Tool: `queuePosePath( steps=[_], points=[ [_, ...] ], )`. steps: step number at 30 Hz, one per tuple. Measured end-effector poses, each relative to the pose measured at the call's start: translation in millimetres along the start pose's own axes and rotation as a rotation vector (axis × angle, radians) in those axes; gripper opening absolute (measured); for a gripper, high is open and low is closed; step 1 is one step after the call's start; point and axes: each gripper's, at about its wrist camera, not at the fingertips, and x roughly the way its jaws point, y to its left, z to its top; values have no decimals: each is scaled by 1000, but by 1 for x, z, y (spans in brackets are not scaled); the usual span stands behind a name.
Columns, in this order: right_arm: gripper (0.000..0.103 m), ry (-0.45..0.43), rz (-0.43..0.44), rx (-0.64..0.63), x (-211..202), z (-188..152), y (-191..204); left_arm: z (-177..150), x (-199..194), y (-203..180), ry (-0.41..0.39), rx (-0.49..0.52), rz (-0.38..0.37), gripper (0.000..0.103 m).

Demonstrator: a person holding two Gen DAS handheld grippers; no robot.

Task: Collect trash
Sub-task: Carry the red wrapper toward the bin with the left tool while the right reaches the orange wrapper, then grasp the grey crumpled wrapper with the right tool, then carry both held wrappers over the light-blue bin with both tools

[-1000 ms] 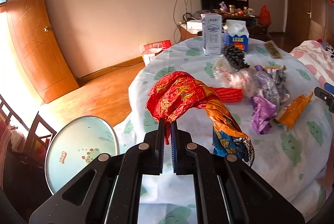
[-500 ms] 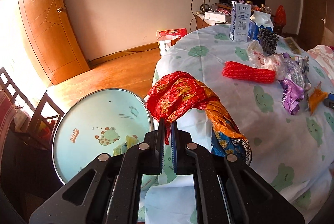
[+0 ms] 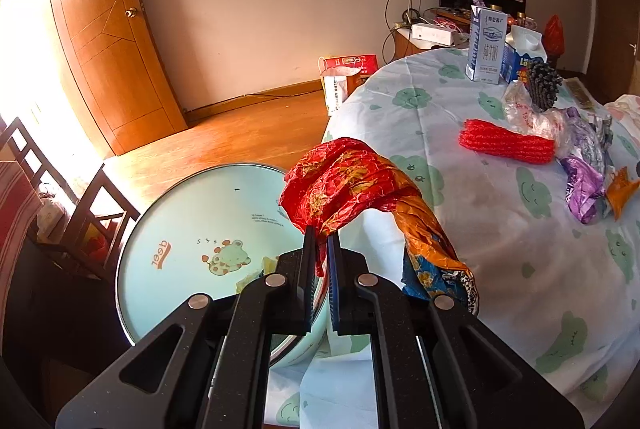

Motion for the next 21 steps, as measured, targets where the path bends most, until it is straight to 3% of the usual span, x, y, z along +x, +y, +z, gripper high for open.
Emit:
queuePosePath(
  steps=[5, 7, 8, 9, 11, 21],
  points=[
    [76, -31, 15, -25, 19, 26, 21, 8, -1, -3, -18, -6, -11, 5],
    [67, 2, 38, -16, 38, 30, 25, 9, -3, -3, -24, -2, -13, 5],
    [50, 26, 50, -19, 45, 31, 26, 8, -4, -1, -23, -3, -13, 5],
    [27, 41, 60, -20, 51, 33, 26, 8, -4, 1, -22, -6, -15, 5],
    [7, 46, 77, -13, 54, 36, 27, 8, -6, 4, -25, -7, -14, 5],
    [3, -94, 96, -16, 11, 61, 39, 8, -20, 34, -52, -48, 34, 5]
  ],
)
